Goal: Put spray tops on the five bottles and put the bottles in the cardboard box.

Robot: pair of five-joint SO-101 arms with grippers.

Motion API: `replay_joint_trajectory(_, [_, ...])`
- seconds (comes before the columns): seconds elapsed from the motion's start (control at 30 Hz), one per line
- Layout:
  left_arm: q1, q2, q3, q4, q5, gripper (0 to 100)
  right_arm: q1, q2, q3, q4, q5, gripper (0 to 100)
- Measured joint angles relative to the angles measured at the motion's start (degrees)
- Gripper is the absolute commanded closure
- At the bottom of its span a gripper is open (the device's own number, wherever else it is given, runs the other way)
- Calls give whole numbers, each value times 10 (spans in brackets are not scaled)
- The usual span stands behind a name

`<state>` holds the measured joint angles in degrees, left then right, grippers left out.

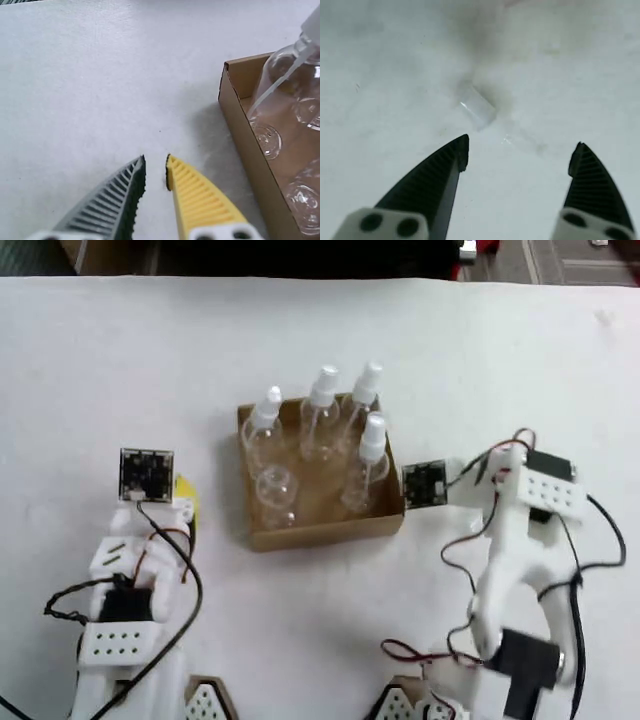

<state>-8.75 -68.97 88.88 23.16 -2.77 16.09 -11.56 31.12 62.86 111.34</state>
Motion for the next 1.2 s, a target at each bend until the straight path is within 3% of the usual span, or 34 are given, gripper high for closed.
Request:
replay_joint_trajectory(0.2, [-3,0,0,0,0,925,-7,91,-47,0,41,708])
replay_joint_trajectory(0.47, [-3,0,0,-3,0,927,2,102,-29,18,98,708])
replay_joint_trajectory(0.67, [-3,0,0,-4,0,927,21,102,46,-98,112,712])
replay_joint_trajectory(0.83, [-3,0,0,-4,0,928,20,104,63,-122,120,713])
replay_joint_trajectory(1.2, [-3,0,0,-4,0,928,19,159,62,-143,120,986])
